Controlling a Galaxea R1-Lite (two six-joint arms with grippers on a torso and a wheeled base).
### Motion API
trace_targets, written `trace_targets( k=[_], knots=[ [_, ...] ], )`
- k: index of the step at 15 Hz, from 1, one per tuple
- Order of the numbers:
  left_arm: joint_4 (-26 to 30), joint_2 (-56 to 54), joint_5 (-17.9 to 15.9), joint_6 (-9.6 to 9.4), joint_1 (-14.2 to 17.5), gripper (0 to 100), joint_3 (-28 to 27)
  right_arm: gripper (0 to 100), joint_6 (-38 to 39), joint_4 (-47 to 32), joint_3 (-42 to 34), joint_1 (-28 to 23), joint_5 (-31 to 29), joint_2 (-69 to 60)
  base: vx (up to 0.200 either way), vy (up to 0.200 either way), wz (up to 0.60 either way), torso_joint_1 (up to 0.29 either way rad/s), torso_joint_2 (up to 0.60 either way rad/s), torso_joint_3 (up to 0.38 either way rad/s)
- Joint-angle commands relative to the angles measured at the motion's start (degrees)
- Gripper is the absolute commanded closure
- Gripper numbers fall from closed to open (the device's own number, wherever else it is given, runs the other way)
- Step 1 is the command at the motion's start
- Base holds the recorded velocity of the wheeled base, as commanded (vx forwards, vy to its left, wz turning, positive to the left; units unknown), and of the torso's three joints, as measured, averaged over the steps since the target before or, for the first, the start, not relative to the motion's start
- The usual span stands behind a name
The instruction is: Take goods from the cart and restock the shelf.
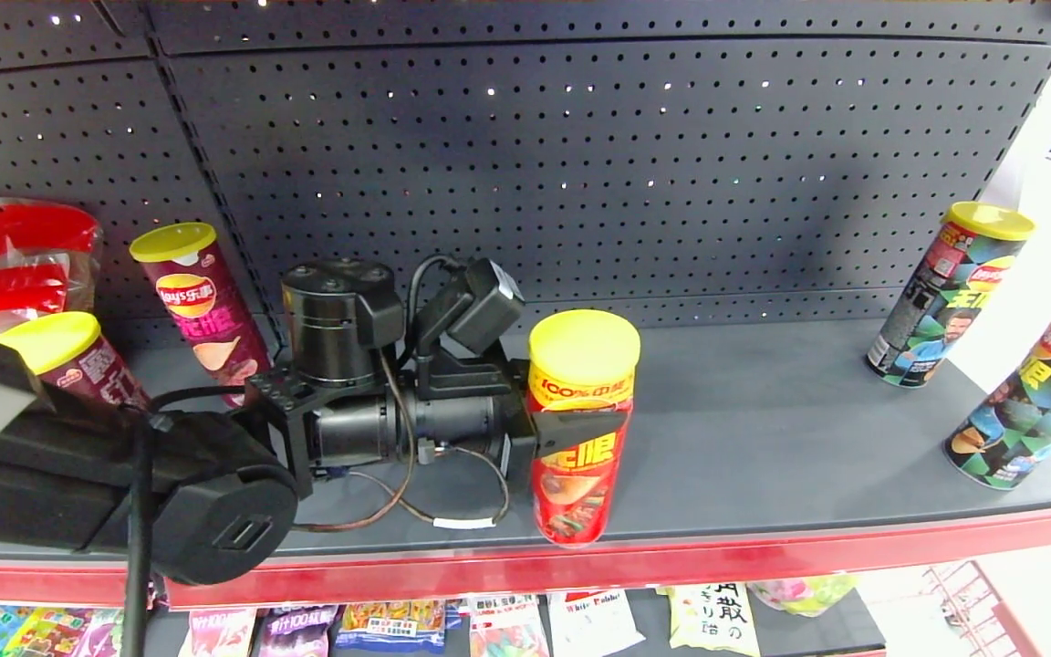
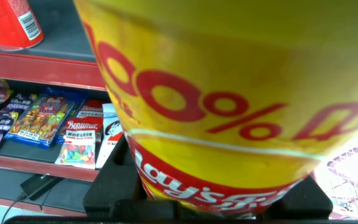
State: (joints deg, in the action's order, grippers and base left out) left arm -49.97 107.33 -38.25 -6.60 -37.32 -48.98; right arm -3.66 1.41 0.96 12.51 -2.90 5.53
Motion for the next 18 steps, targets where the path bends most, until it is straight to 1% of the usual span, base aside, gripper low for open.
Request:
trace_targets(
  k=[1,6,7,8,9,12,14,16,18],
  knots=[
    [0.14,-0.28,0.02,-0.08,0.05,100,0.82,100,-0.03,0.08,-0.08,0.06,0.00,0.09,0.000,0.000,0.00,0.000,0.00,0.000],
    [-0.39,-0.19,0.20,-0.08,0.05,100,1.08,100,-0.03,0.17,-0.08,0.06,-0.09,0.09,0.000,0.000,0.00,0.000,0.00,0.000],
    [-0.48,0.08,0.29,-0.52,0.05,100,0.99,100,-0.03,0.17,-0.08,0.06,-0.09,0.09,0.000,0.000,0.00,0.000,0.00,0.000],
    [-0.66,0.16,0.29,-0.61,0.05,0,0.99,100,-0.03,0.17,-0.08,0.06,-0.09,0.09,0.000,0.000,0.00,0.000,0.00,0.000],
    [-1.27,0.16,0.46,-0.26,0.05,0,0.99,100,-0.03,0.17,-0.08,0.06,-0.09,0.09,0.000,0.000,0.00,0.000,0.00,0.000],
    [-1.36,-0.10,0.81,-0.17,0.05,0,1.52,100,-0.03,0.17,-0.08,0.06,-0.09,0.09,0.000,0.000,0.00,0.000,0.00,0.000],
    [-1.62,-0.89,0.81,-0.26,0.05,0,3.19,100,-0.03,0.17,-0.08,0.06,-0.09,0.09,0.000,0.000,0.00,0.000,0.00,0.000],
    [-3.29,-3.70,1.78,-0.17,0.84,0,9.08,100,-0.03,0.17,-0.08,0.06,-0.09,0.09,0.000,0.000,0.00,0.000,0.00,0.000],
    [-5.40,-5.46,2.39,0.00,2.42,0,11.98,100,-0.03,0.08,-0.08,0.06,-0.09,0.09,0.000,0.000,0.00,0.000,0.00,0.000]
  ],
)
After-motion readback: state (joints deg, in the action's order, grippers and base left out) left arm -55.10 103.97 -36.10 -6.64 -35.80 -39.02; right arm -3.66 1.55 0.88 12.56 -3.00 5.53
